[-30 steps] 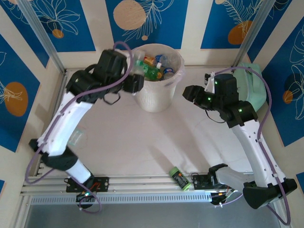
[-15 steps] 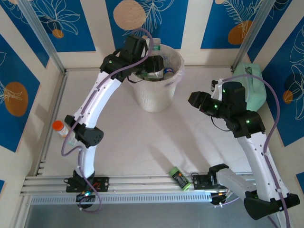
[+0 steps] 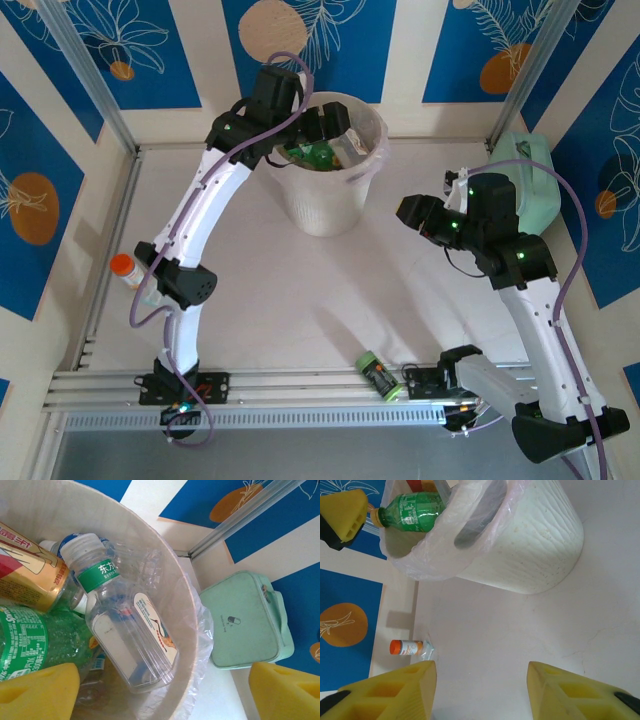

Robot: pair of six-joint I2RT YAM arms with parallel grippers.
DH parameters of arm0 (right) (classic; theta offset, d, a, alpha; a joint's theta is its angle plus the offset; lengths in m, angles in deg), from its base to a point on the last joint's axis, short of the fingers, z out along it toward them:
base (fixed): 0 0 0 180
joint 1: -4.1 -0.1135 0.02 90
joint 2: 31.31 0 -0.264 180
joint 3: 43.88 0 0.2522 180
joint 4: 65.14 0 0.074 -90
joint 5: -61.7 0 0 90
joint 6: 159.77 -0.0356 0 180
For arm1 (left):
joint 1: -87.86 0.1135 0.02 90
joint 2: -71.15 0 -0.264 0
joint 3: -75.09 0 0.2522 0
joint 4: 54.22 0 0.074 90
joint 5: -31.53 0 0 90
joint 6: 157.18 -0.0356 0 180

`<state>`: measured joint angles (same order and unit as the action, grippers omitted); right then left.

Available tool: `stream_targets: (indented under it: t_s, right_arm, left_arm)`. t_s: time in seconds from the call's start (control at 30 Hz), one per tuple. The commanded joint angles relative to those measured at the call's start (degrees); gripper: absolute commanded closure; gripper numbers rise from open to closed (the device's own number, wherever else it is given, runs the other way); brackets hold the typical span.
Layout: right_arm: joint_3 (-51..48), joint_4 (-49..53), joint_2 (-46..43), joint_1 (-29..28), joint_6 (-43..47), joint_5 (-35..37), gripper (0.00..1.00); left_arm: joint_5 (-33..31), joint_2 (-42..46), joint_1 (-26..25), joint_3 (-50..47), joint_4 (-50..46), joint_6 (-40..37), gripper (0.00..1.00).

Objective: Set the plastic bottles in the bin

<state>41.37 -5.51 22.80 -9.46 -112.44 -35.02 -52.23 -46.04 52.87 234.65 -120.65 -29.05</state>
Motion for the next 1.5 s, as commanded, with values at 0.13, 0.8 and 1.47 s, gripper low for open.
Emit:
stream_targets:
  t_s: [0.13, 0.8, 1.47]
  right_arm:
    - [0.15, 0.81, -0.67, 0.55, 0.22, -0.77, 0.49]
    - [-17.60, -4.88, -0.90, 3.52, -8.98, 21.81, 0.08]
    - [-40.44, -57.09, 18.48, 10.27, 20.91, 42.84, 0.01]
  left_arm:
    - [3.63, 6.80, 0.35, -3.61, 1.86, -2.93, 0.19]
    - [-37.09, 60.94, 9.93, -95.18, 28.53, -19.55, 0.00]
    - [-51.25, 47.84, 18.46, -125.55, 79.93, -36.15, 0.00]
